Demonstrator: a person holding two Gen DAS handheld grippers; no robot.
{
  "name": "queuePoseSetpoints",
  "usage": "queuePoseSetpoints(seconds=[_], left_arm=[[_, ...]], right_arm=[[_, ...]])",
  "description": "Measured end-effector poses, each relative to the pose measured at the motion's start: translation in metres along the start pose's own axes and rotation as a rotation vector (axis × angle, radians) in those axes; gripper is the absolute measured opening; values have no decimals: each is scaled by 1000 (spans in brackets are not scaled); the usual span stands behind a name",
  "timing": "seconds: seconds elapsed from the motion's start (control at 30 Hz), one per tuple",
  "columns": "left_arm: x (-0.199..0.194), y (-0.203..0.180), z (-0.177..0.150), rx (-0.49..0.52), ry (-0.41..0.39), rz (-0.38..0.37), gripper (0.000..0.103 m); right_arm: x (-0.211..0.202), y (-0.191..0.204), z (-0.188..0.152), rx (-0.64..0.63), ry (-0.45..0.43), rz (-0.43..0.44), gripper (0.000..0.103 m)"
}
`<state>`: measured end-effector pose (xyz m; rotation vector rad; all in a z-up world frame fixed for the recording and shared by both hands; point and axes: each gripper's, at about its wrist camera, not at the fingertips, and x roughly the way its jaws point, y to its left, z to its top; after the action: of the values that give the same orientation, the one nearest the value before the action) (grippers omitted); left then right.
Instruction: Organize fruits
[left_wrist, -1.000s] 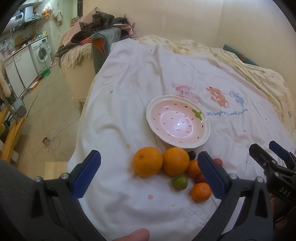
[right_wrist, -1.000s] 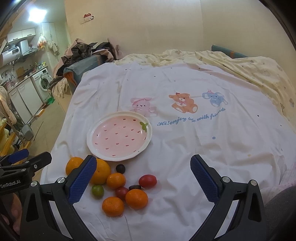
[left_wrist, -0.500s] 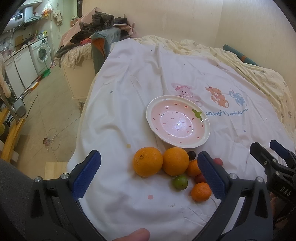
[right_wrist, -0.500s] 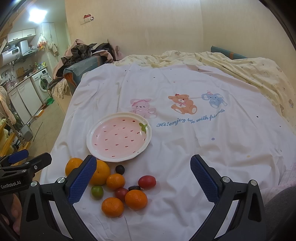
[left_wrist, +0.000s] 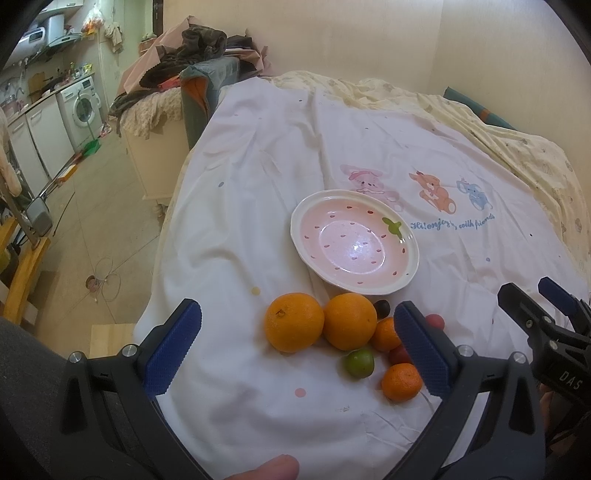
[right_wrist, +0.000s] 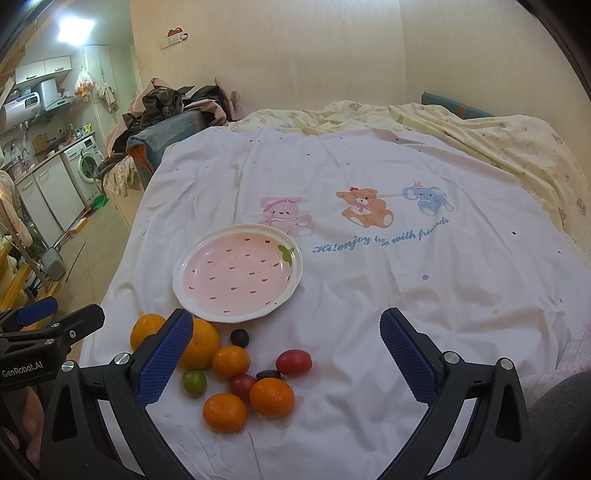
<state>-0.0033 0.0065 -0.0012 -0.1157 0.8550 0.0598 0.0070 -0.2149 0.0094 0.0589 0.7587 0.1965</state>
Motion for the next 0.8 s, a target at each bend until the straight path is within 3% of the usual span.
queuePoseSetpoints(seconds=[0.6, 0.8], left_arm=[[1, -3, 0, 1, 1, 0, 103], [7, -2, 0, -6, 37, 11, 103]], right_arm=[[0, -1, 1, 1, 1, 0, 103], [1, -6, 2, 27, 22, 18, 103]])
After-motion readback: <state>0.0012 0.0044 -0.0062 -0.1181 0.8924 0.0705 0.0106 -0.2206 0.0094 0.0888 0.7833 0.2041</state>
